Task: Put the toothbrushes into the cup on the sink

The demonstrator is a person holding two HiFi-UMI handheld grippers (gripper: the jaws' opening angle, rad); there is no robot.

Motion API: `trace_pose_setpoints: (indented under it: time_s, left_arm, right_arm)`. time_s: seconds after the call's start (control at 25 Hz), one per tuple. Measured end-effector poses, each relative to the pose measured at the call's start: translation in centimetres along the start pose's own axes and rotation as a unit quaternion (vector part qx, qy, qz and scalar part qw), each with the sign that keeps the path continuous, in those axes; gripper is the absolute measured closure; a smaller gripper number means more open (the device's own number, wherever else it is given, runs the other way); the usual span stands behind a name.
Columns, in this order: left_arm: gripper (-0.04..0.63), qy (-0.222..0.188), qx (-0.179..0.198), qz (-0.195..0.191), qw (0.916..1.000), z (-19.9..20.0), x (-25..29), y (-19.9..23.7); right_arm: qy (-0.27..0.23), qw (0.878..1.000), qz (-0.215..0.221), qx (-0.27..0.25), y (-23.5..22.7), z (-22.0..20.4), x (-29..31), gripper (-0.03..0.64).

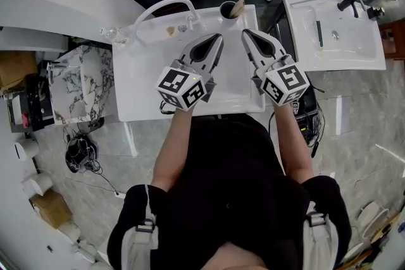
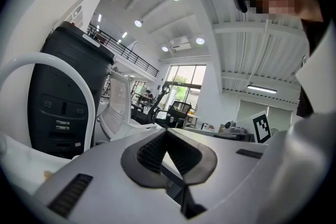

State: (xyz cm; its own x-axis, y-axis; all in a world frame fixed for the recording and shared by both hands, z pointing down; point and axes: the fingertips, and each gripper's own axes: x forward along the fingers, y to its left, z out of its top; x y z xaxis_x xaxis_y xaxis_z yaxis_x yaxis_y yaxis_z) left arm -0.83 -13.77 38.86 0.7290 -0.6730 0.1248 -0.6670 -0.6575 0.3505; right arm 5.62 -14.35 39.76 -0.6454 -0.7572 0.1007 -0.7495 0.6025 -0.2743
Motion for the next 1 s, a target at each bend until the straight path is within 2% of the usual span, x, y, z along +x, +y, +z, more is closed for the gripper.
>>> trace_pose_setpoints:
  time_s: [0.4,1.0]
  left_arm:
    - [0.587,0.003,0.000,-0.001,1.0000,-0.15,0.13,-0.02]
    - [0.587,0.007,0.001,-0.005,1.0000,-0.19,0.19,-0.30]
  right_arm:
    - [0.007,1.000,-0.005,-0.027,0.07,-0.09,0.07,0.588]
    - [0.011,0.999,-0.008,-0.032,0.22,-0.10,-0.09,0.588]
